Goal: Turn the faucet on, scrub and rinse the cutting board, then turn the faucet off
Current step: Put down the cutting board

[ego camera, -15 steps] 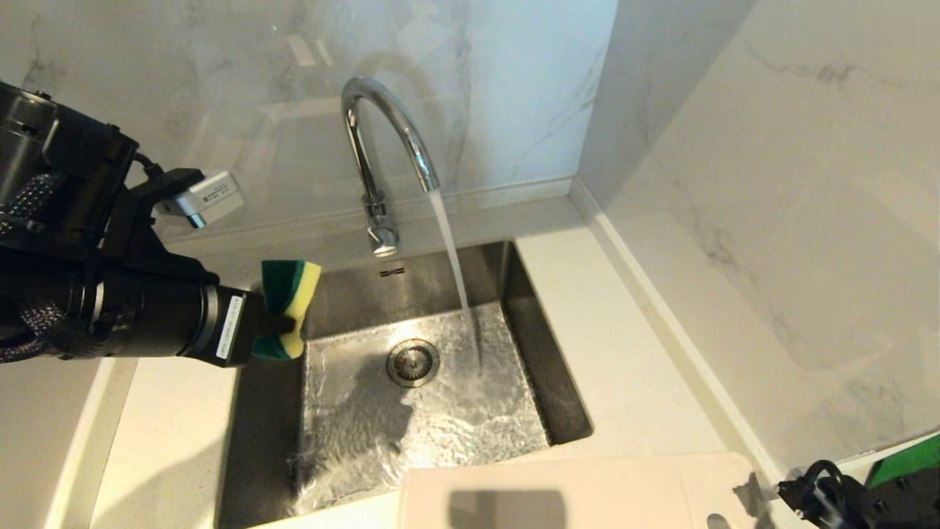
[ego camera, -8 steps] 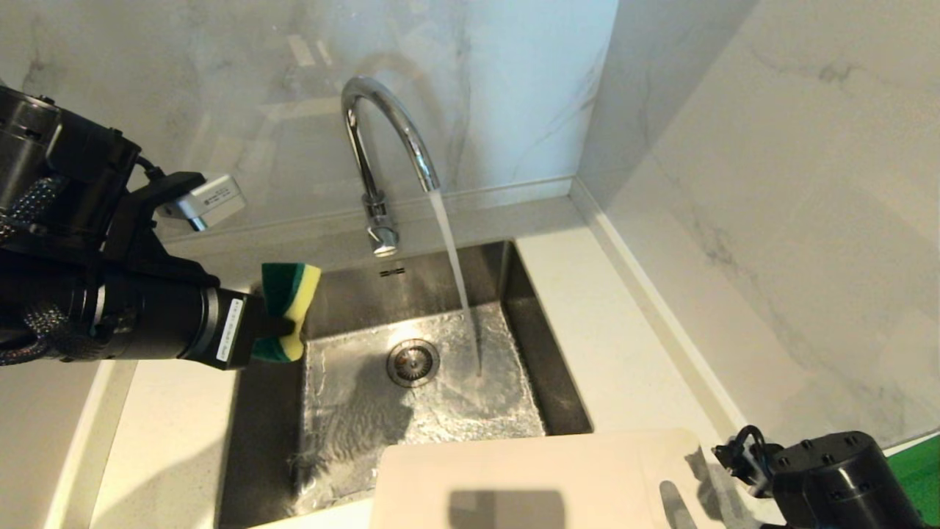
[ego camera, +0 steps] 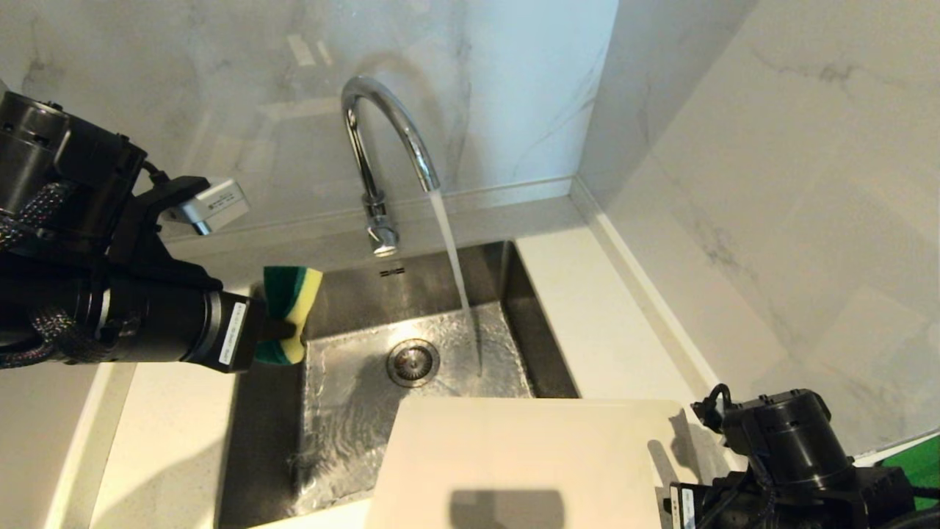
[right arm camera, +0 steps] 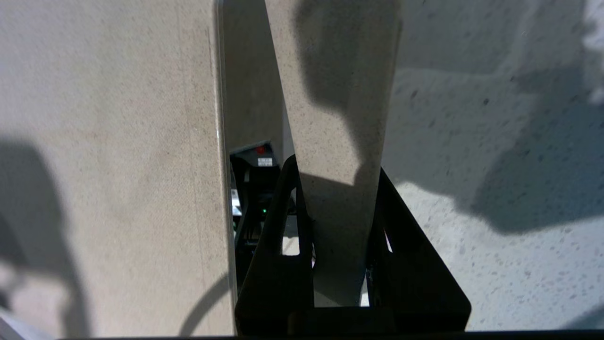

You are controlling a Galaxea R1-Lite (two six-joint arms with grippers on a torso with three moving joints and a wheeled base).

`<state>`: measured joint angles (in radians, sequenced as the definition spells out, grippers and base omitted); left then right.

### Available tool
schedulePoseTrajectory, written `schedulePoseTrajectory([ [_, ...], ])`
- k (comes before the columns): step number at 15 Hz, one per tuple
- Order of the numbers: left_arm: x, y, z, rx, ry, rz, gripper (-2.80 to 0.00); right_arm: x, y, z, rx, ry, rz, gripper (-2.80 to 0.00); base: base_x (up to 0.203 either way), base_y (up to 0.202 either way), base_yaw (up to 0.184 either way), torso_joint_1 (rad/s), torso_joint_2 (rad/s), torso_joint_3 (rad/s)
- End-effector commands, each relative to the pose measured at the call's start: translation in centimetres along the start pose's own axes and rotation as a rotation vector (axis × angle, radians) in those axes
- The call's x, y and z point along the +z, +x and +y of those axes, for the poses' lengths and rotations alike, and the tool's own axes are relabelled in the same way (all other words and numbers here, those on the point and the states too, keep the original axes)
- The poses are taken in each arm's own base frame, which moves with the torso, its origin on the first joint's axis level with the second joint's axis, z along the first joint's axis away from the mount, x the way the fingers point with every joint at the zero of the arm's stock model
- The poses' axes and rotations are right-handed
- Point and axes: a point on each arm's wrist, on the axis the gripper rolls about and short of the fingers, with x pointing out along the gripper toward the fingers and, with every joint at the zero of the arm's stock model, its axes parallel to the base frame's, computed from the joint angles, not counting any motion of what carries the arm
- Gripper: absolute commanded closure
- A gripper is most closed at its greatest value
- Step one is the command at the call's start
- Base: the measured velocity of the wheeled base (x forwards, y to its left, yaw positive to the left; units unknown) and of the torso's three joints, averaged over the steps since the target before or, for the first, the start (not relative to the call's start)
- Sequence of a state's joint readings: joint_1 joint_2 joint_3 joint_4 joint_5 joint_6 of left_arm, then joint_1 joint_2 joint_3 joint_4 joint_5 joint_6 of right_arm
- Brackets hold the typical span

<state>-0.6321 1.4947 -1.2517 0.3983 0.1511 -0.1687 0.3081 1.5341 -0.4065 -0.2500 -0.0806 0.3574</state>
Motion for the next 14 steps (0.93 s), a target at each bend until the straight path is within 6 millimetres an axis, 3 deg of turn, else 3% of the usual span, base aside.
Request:
schedulePoseTrajectory([
  [1,-0.1,0.1,-0.1,0.000,0.001,0.006,0.00,0.6,0.6,-0.2,-0.013,0.016,0.003,-0.85,0.000,0.000,0.000,0.000,0.00,0.000],
  [2,-0.1,0.1,-0.2,-0.002,0.003,0.006,0.00,0.6,0.6,-0.2,-0.017,0.011,0.003,-2.80,0.000,0.000,0.000,0.000,0.00,0.000],
  [8,-0.1,0.0,-0.1,0.000,0.003,0.004,0.00,0.7,0.3,-0.2,-0.015,0.019,-0.014,-2.80,0.000,0.000,0.000,0.000,0.00,0.000],
  [14,0.3,-0.2,-0.2,-0.003,0.000,-0.014,0.00,3.5,-2.4,0.7,0.056,0.078,-0.177,-2.80,0.000,0.000,0.000,0.000,0.00,0.000],
])
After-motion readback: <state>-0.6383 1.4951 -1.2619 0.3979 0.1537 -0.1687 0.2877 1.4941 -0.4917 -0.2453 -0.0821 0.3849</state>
